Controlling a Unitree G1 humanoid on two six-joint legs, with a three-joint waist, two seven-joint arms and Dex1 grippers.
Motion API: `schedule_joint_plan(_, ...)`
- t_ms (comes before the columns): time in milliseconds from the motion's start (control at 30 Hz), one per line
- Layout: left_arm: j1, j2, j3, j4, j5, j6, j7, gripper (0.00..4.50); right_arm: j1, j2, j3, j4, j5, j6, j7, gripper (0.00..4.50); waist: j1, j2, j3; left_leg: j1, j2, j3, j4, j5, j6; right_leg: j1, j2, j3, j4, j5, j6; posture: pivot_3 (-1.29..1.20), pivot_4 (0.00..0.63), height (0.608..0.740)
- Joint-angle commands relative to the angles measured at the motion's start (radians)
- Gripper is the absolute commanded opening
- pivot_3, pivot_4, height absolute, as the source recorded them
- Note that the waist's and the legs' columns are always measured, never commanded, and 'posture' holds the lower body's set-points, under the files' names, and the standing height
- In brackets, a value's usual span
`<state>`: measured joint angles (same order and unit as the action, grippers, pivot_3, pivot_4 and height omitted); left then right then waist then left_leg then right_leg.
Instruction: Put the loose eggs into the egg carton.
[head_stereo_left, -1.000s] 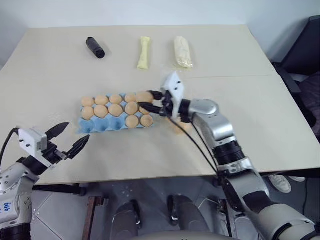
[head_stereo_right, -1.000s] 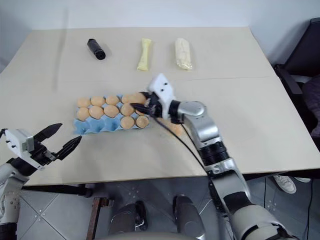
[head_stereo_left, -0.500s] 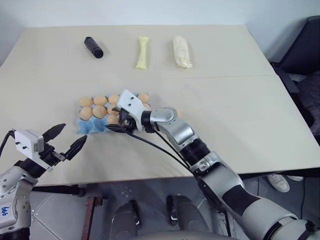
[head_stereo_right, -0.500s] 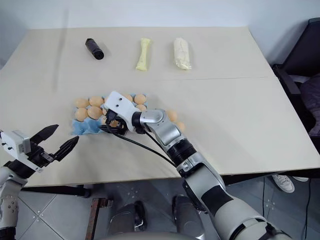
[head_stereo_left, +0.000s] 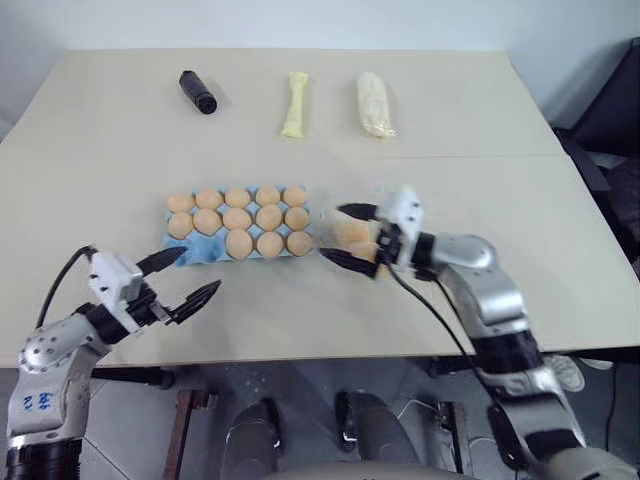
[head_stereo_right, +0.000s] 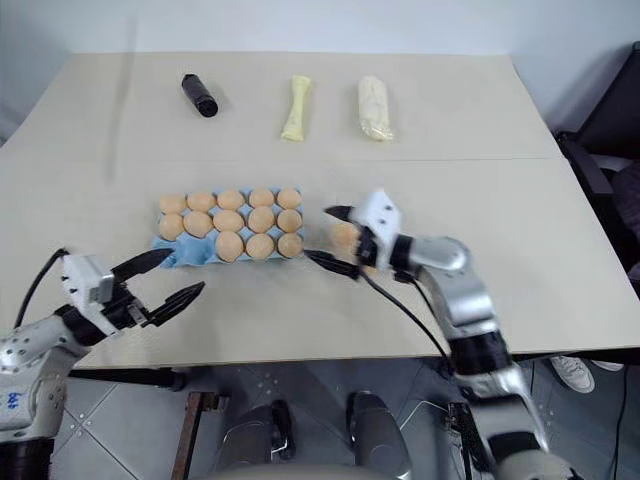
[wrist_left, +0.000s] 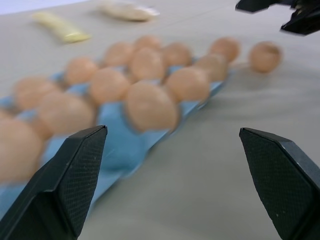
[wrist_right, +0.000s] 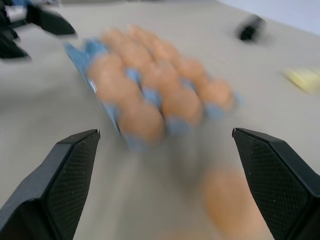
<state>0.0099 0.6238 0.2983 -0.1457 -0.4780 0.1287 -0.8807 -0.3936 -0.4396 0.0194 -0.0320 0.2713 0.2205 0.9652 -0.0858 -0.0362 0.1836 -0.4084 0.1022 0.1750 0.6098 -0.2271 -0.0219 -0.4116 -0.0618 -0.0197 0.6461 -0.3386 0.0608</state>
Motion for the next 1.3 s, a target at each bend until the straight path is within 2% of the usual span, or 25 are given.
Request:
schedule_joint_plan(33, -0.026, 0.015, -0.031, -0.013, 0.000, -0.004, -0.037, 4.50, 0.069, -0.048, -0.067, -0.034, 0.030, -0.089, 0.023, 4.45, -0.004, 0.000, 0.000, 0.001, 0.000, 0.000, 0.000, 0.000, 0.001, 0.000, 0.000, 0.000, 0.000, 0.000, 0.000, 0.00, 0.150, 0.740)
schedule_joint_plan(233, -0.111, 0.022, -0.101, 0.060, 0.042, -0.034, -0.084, 4.50, 0.206, -0.113, -0.129, -0.003, 0.033, -0.195, 0.042, 4.45, 0.002, 0.001, 0.000, 0.002, -0.001, 0.000, 0.002, 0.002, 0.002, 0.001, 0.002, 0.001, 0.002, 0.000, -0.001, 0.00, 0.150, 0.740)
schedule_joint_plan(367, -0.150, 0.018, -0.115, 0.112, 0.063, -0.061, -0.094, 4.50, 0.218, -0.127, -0.124, 0.018, 0.023, -0.217, 0.031, 4.45, 0.000, 0.001, 0.000, 0.002, -0.001, 0.000, 0.003, 0.003, 0.003, 0.002, 0.001, 0.002, 0.002, 0.000, 0.000, 0.00, 0.150, 0.740)
schedule_joint_plan(600, -0.147, 0.024, -0.093, 0.099, 0.011, -0.033, -0.125, 4.50, 0.120, -0.118, -0.052, 0.008, 0.037, -0.127, 0.049, 4.45, 0.002, 0.001, 0.001, 0.003, 0.000, 0.000, 0.003, 0.003, 0.004, 0.001, 0.001, 0.002, 0.005, 0.000, 0.000, 0.00, 0.150, 0.740)
schedule_joint_plan(867, -0.111, 0.024, -0.069, 0.067, 0.016, -0.042, -0.108, 4.50, -0.058, -0.063, 0.044, 0.238, -0.027, -0.161, 0.060, 4.45, 0.003, 0.001, 0.001, 0.003, 0.000, 0.000, 0.004, 0.004, 0.004, 0.001, 0.000, 0.001, 0.006, 0.000, 0.000, 0.00, 0.150, 0.740)
schedule_joint_plan(1100, -0.051, 0.024, -0.033, 0.021, 0.012, -0.032, -0.082, 4.50, -0.123, -0.026, 0.083, 0.362, -0.064, -0.224, 0.077, 4.45, 0.002, 0.001, 0.001, 0.002, 0.001, 0.000, 0.004, 0.004, 0.004, 0.001, 0.000, 0.002, 0.006, 0.000, 0.000, 0.00, 0.150, 0.740)
schedule_joint_plan(1300, -0.015, 0.019, -0.011, -0.002, 0.008, -0.030, -0.056, 4.50, -0.135, -0.005, 0.088, 0.375, -0.058, -0.236, 0.100, 2.56, 0.001, 0.001, 0.001, 0.003, 0.001, 0.000, 0.004, 0.004, 0.004, 0.001, 0.000, 0.002, 0.007, 0.000, 0.000, 0.00, 0.150, 0.740)
